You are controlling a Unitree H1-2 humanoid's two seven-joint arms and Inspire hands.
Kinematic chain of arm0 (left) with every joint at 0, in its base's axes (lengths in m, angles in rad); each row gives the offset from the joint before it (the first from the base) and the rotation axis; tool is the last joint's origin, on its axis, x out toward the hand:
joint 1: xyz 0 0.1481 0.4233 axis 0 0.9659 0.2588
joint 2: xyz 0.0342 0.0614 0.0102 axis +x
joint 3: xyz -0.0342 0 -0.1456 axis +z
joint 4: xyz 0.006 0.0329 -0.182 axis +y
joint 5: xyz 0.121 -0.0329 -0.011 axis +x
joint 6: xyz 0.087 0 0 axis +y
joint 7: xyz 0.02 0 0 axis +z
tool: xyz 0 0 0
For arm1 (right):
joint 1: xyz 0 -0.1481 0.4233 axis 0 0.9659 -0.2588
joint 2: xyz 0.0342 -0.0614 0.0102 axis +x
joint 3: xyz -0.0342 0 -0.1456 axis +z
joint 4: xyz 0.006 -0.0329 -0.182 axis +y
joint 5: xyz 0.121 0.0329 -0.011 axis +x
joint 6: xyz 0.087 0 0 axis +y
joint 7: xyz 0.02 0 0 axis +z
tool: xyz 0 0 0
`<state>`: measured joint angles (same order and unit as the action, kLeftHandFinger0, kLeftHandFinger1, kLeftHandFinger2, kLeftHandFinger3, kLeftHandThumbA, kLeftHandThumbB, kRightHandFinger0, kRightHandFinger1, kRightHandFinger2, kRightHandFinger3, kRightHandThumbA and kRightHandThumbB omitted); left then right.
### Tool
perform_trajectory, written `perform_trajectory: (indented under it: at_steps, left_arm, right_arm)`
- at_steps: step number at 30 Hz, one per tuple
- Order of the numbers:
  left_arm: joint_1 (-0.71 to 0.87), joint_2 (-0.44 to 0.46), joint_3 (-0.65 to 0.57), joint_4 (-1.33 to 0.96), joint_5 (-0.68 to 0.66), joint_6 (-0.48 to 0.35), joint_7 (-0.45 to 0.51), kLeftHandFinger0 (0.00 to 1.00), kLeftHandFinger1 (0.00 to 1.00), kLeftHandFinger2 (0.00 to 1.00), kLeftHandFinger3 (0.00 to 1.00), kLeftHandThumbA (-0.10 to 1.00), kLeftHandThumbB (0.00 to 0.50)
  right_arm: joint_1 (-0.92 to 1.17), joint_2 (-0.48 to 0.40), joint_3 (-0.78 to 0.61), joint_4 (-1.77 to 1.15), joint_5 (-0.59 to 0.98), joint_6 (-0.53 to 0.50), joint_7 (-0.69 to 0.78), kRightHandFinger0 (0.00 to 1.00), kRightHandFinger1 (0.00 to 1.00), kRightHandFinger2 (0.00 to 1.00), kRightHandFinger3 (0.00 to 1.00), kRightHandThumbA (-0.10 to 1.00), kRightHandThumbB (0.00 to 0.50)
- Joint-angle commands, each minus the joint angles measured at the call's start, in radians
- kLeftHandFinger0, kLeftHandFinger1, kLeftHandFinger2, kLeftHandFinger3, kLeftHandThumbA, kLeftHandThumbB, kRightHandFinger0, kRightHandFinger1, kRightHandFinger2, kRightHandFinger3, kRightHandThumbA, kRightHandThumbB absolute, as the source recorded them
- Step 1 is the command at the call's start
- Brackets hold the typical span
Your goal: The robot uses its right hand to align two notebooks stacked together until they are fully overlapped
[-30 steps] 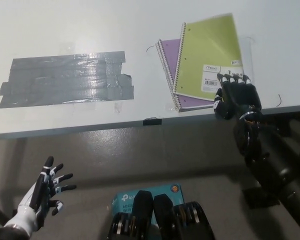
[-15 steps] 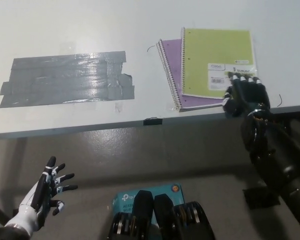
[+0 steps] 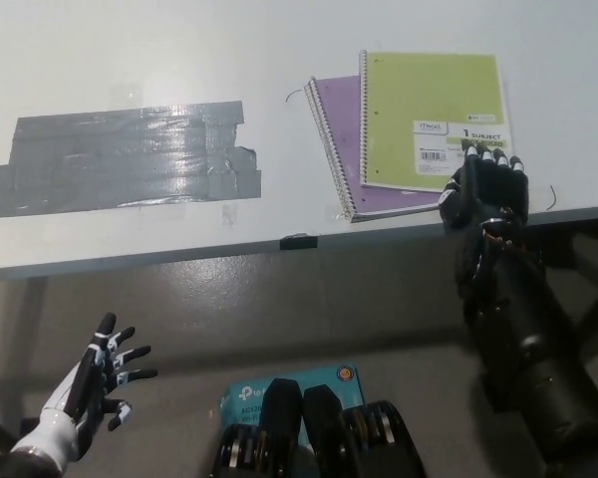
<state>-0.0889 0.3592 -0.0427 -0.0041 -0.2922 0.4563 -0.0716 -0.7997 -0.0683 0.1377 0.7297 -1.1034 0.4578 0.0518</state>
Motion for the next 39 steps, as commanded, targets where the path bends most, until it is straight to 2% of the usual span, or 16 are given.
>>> perform_trajectory:
  at_steps: [1,2,3,4,6,9,12,16,19,22,24,28,31,34,36,39]
  left_arm:
    - [-0.024,-0.002,0.011,-0.017,0.013,0.013,-0.034,0.64,0.78,0.90,1.00,1.00,0.359]
    - [-0.024,-0.002,0.012,-0.017,0.014,0.013,-0.034,0.64,0.78,0.89,1.00,1.00,0.359]
    - [-0.019,-0.001,0.010,-0.033,0.011,0.014,-0.029,0.58,0.76,0.88,1.00,1.00,0.331]
    - [-0.018,0.000,0.009,-0.033,0.014,0.014,-0.032,0.58,0.76,0.87,1.00,1.00,0.336]
    - [-0.018,-0.001,0.009,-0.035,0.016,0.014,-0.035,0.64,0.78,0.87,1.00,1.00,0.343]
    - [-0.019,-0.004,0.011,-0.029,0.019,0.014,-0.042,0.65,0.78,0.88,1.00,1.00,0.352]
    - [-0.021,0.000,0.013,-0.025,0.019,0.014,-0.044,0.63,0.77,0.88,1.00,1.00,0.350]
    - [-0.018,0.005,0.013,-0.029,0.020,0.014,-0.048,0.63,0.78,0.90,1.00,1.00,0.344]
    - [-0.024,0.005,0.012,-0.019,0.035,0.013,-0.056,0.63,0.76,0.88,1.00,1.00,0.362]
    - [-0.025,0.003,0.014,-0.017,0.036,0.011,-0.059,0.63,0.74,0.86,1.00,1.00,0.364]
    - [-0.023,0.005,0.013,-0.021,0.037,0.012,-0.062,0.67,0.77,0.88,1.00,1.00,0.372]
    - [-0.021,0.000,0.018,-0.017,0.034,0.013,-0.066,0.62,0.78,0.89,1.00,1.00,0.368]
    - [-0.021,0.000,0.017,-0.021,0.042,0.013,-0.067,0.61,0.76,0.88,1.00,1.00,0.377]
    - [-0.023,-0.001,0.020,-0.019,0.042,0.013,-0.070,0.60,0.76,0.88,1.00,1.00,0.382]
    - [-0.026,-0.002,0.022,-0.015,0.040,0.013,-0.072,0.59,0.75,0.87,1.00,1.00,0.396]
    - [-0.022,-0.003,0.021,-0.019,0.044,0.013,-0.071,0.60,0.76,0.87,1.00,1.00,0.392]
  right_arm:
    - [-0.035,0.012,-0.005,0.016,-0.066,0.012,0.015,1.00,1.00,1.00,1.00,1.00,0.323]
    - [-0.035,0.013,-0.007,0.016,-0.070,0.012,0.016,1.00,1.00,1.00,1.00,1.00,0.323]
    - [-0.026,0.011,0.007,0.015,-0.087,0.012,0.050,1.00,1.00,1.00,1.00,1.00,0.320]
    - [-0.019,0.008,0.014,0.014,-0.086,0.012,0.058,1.00,1.00,1.00,1.00,1.00,0.332]
    - [-0.008,-0.004,0.037,0.036,-0.083,0.012,0.076,1.00,1.00,1.00,1.00,1.00,0.376]
    - [0.007,-0.019,0.060,0.042,-0.077,0.012,0.083,1.00,1.00,1.00,1.00,1.00,0.385]
    - [0.021,-0.055,0.107,0.054,-0.026,0.012,0.090,1.00,1.00,1.00,1.00,1.00,0.358]
    - [0.032,-0.079,0.128,0.037,0.023,0.012,0.122,1.00,1.00,1.00,1.00,1.00,0.349]
    - [0.054,-0.105,0.145,-0.002,0.065,0.011,0.156,1.00,1.00,1.00,1.00,1.00,0.334]
    - [0.078,-0.114,0.159,-0.020,0.100,-0.015,0.152,1.00,1.00,1.00,1.00,1.00,0.346]
    - [0.088,-0.115,0.172,-0.026,0.116,-0.028,0.151,1.00,1.00,1.00,1.00,1.00,0.353]
    - [0.111,-0.113,0.191,-0.041,0.153,-0.051,0.149,1.00,1.00,1.00,1.00,1.00,0.355]
    - [0.125,-0.108,0.211,-0.064,0.172,-0.055,0.180,1.00,1.00,1.00,1.00,1.00,0.348]
    - [0.144,-0.109,0.219,-0.094,0.226,-0.122,0.188,1.00,1.00,1.00,1.00,1.00,0.314]
    - [0.144,-0.111,0.237,-0.100,0.229,-0.128,0.197,1.00,1.00,1.00,1.00,1.00,0.330]
    - [0.154,-0.122,0.256,-0.126,0.247,-0.154,0.206,1.00,1.00,1.00,1.00,1.00,0.339]
